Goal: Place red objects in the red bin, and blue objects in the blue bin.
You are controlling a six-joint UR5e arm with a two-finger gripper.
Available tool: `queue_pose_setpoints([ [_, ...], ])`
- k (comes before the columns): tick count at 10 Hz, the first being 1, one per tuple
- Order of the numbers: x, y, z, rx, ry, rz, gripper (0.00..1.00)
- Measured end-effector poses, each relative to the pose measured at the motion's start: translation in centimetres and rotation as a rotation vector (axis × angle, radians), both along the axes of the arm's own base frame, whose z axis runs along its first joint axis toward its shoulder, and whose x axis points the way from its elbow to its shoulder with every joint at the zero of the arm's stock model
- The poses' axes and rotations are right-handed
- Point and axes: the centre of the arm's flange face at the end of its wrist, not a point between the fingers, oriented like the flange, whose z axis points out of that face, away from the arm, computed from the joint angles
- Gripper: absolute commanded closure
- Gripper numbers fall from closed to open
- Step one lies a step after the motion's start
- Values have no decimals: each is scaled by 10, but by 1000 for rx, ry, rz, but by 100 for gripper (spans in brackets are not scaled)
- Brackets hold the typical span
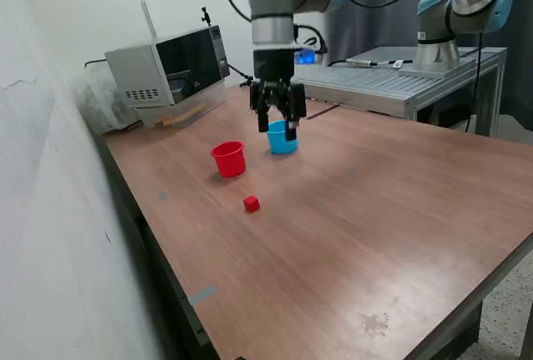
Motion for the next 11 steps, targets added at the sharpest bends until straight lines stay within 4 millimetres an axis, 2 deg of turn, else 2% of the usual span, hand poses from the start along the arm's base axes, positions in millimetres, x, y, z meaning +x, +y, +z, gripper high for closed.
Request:
queue_pose_setpoints([
  [1,-13,5,-30,9,-4,-8,0],
  [2,-20,9,-53,15,-7,-14,0],
  [3,-25,11,-66,18,-6,-18,0],
  [8,-36,17,-94,52,4,-28,0],
  [11,-41,30,-107,74,3,-45,0],
])
